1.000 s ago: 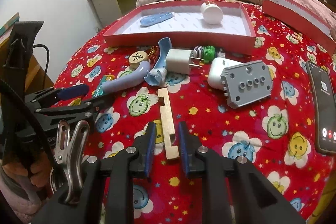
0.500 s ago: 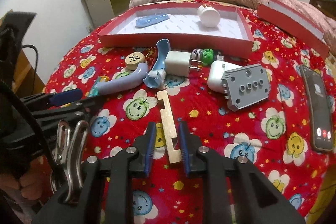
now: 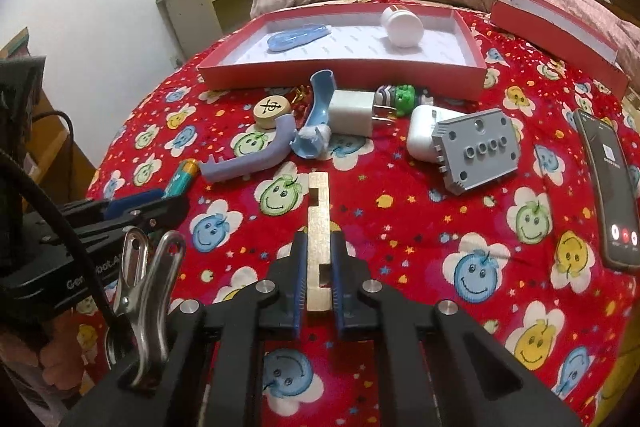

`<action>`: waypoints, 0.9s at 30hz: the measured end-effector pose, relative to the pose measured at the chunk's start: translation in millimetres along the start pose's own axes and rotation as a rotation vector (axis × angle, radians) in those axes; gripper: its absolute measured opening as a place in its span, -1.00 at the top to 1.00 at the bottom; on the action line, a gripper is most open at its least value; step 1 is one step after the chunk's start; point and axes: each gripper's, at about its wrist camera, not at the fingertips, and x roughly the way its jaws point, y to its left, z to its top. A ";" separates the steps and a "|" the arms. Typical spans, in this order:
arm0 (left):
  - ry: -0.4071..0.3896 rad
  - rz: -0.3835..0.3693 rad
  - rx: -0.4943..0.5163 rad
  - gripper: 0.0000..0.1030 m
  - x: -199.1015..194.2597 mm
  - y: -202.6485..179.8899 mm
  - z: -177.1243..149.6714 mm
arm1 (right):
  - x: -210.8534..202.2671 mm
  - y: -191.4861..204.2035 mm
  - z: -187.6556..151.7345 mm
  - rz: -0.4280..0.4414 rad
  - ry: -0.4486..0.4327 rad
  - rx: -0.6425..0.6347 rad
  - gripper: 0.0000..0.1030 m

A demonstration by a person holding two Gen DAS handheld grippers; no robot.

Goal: Organize rigid objects
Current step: 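Grasp the wooden key piece with the right gripper while the left grasps the green lighter, then carry the wooden piece and green lighter into the tray with both grippers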

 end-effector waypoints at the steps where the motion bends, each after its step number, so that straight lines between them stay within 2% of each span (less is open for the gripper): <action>1: 0.001 -0.012 -0.006 0.53 -1.5 1.5 -1.2 | -0.8 -0.1 -0.2 0.004 0.000 0.004 0.76; 7: -0.004 -0.039 -0.010 0.54 -10.6 4.9 -7.2 | -7.7 3.3 -2.0 0.025 -0.007 0.005 0.76; 14: -0.046 -0.052 0.004 0.54 -28.4 -0.2 -3.4 | -17.7 10.0 -2.8 0.054 -0.027 -0.010 0.76; 20: -0.080 -0.063 0.003 0.54 -38.7 -2.4 6.3 | -27.7 5.5 1.0 0.104 -0.042 -0.002 0.76; 27: -0.115 -0.067 0.026 0.54 -45.7 -9.8 25.9 | -37.9 -1.4 12.3 0.117 -0.070 0.004 0.76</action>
